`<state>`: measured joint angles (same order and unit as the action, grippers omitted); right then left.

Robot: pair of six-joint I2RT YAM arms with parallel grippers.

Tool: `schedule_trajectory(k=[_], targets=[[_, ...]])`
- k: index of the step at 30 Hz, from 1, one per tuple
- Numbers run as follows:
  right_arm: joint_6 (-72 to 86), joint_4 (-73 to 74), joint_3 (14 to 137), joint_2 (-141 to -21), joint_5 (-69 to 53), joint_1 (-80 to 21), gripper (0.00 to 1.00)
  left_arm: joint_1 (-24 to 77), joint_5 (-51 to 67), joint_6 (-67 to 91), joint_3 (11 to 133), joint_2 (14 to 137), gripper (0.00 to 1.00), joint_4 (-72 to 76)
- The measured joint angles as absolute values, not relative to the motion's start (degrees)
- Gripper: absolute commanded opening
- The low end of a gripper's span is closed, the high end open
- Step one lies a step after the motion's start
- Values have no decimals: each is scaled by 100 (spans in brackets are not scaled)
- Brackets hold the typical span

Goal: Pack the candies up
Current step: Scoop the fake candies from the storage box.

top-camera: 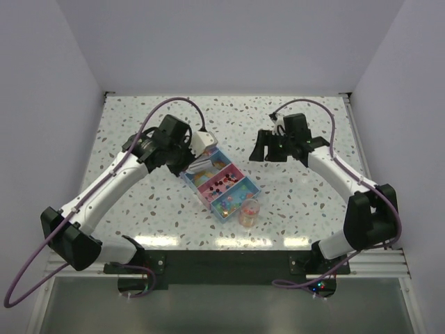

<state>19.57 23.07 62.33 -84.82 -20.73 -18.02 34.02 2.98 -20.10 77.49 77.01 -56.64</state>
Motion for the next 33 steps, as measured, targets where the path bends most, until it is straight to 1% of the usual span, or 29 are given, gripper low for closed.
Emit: schedule_trajectory(k=[9, 13, 17, 20, 23, 24, 33], targets=[[1839, 2318, 6608, -8945, -2064, -2224, 71, 3343, 283, -2010, 7542, 7850, 0, -5645], [1809, 2440, 6952, -9312, -2003, -2394, 68, 3332, 156, -2003, 7546, 8095, 0, -5712], [1743, 2539, 7555, -9830, -1855, -2639, 60, 3332, 102, -1959, 7642, 8388, 0, -5881], [1706, 2534, 7854, -10099, -1767, -2792, 57, 3332, 84, -1848, 7856, 8626, 0, -6066], [1660, 2539, 8060, -10361, -1743, -2888, 52, 3336, 3, -1723, 8036, 8779, 0, -6239], [1649, 2534, 8112, -10442, -1745, -2899, 48, 3339, -36, -1684, 8097, 8818, 0, -6305], [1671, 2418, 8235, -11032, -1769, -2926, 40, 3492, -185, -1295, 8519, 9218, 0, -6823]])
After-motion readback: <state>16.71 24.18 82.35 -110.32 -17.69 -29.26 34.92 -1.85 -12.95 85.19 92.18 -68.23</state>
